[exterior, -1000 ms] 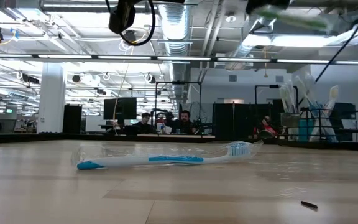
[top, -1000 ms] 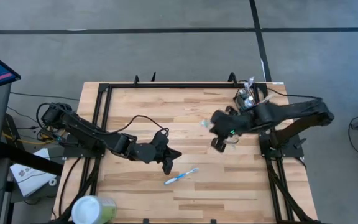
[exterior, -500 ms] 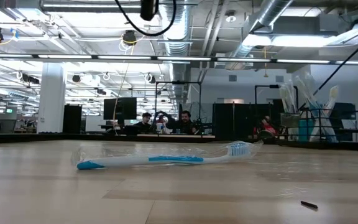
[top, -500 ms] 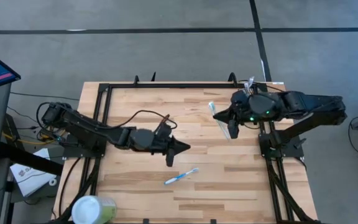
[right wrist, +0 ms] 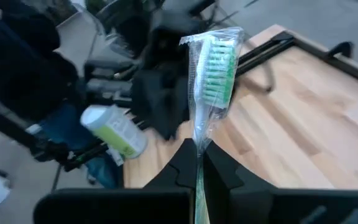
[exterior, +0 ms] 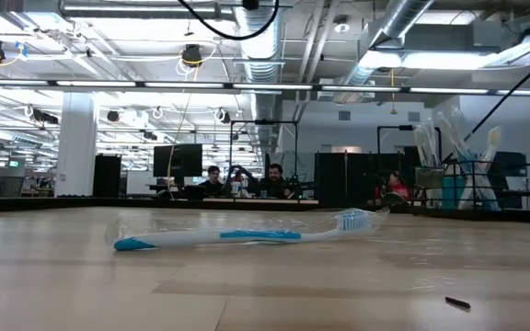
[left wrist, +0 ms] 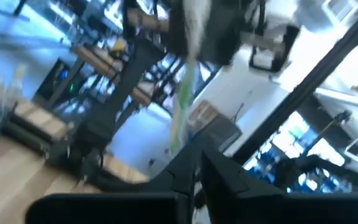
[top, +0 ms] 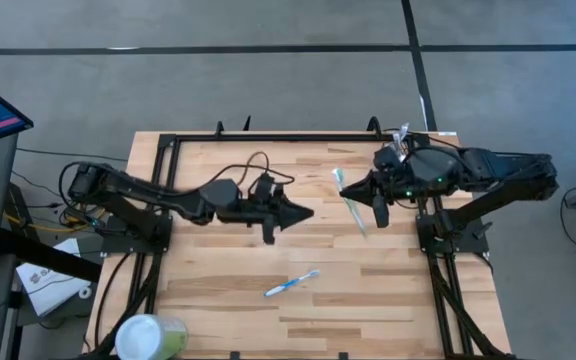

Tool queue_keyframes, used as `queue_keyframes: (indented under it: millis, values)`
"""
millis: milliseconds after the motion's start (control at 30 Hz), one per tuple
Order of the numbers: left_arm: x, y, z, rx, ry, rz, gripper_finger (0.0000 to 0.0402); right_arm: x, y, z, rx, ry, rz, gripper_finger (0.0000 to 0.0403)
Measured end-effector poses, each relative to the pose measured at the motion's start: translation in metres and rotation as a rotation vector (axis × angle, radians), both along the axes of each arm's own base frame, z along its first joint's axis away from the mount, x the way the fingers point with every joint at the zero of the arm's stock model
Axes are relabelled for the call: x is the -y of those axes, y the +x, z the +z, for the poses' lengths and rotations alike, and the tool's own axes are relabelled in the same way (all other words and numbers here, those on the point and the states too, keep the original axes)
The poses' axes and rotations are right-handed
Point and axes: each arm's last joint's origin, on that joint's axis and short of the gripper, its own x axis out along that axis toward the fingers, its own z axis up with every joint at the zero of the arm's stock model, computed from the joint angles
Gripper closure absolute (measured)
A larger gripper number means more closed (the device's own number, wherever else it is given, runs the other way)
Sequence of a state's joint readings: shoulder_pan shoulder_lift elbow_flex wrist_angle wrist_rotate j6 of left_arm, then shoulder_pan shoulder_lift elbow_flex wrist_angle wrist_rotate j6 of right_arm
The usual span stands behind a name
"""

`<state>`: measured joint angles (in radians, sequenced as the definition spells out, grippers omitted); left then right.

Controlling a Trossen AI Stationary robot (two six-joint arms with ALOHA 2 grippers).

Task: Pick & Place toothbrushing station
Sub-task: Put the green toothbrush in the left section of wire organizer

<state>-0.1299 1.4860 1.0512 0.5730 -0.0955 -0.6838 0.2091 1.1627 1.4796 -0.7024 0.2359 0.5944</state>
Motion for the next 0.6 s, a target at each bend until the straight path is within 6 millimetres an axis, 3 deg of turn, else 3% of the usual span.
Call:
queue_keyframes:
  millis: [233,367,600]
  values:
    - [-0.013,-0.001,0.01,0.11,0.006,-0.047,0.0289,-0.009,0.0,-0.001,-0.002,0.022,0.056,0.0403]
    - [-0.014,-0.001,0.01,0.109,0.001,-0.026,0.0242,-0.015,0.011,-0.005,-0.005,0.027,0.043,0.0403]
    - [-0.017,0.0,0.01,0.102,-0.015,0.06,0.0221,-0.022,0.035,-0.019,-0.042,-0.005,-0.044,0.0403]
